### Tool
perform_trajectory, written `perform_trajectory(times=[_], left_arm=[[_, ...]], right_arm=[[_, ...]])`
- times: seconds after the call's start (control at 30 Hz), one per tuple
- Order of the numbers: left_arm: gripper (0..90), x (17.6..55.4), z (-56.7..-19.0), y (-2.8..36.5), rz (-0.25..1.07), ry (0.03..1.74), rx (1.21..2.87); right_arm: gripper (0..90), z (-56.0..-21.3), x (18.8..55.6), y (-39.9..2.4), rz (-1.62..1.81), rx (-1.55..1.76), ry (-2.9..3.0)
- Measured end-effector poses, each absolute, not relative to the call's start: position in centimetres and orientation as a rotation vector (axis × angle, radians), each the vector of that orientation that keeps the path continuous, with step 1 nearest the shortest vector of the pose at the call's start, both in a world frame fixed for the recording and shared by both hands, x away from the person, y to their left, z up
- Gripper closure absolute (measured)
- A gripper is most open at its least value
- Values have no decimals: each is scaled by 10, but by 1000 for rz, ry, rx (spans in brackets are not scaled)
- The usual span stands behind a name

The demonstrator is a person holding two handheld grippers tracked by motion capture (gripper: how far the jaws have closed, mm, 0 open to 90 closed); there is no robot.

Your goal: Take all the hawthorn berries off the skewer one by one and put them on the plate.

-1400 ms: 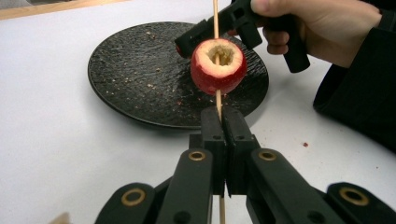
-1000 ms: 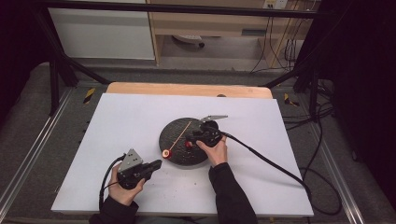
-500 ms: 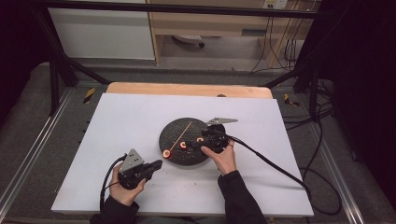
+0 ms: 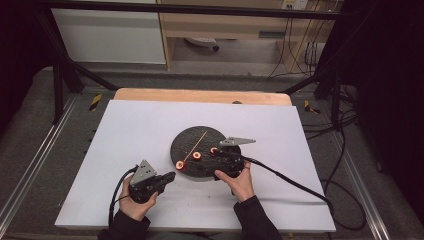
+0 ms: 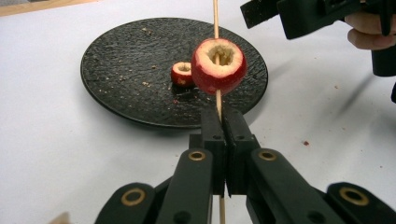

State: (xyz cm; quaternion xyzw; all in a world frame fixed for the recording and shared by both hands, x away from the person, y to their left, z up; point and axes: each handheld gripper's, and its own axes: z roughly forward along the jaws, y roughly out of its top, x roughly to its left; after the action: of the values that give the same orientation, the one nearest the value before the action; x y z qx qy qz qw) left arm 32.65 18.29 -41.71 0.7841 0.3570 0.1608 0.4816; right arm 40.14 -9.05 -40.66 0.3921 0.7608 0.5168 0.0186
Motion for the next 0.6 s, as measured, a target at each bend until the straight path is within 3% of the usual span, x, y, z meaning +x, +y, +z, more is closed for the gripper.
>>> perform_trajectory(times=[0.33,0.6], left_arm=[[884,325,-421,171,392,852,1934],[884,324,-423,162,393,845,1938]], right_arm=[[106,-413,395,-84,1691,1238,2346],[221,-419,393,-79,1731,1237,2353]])
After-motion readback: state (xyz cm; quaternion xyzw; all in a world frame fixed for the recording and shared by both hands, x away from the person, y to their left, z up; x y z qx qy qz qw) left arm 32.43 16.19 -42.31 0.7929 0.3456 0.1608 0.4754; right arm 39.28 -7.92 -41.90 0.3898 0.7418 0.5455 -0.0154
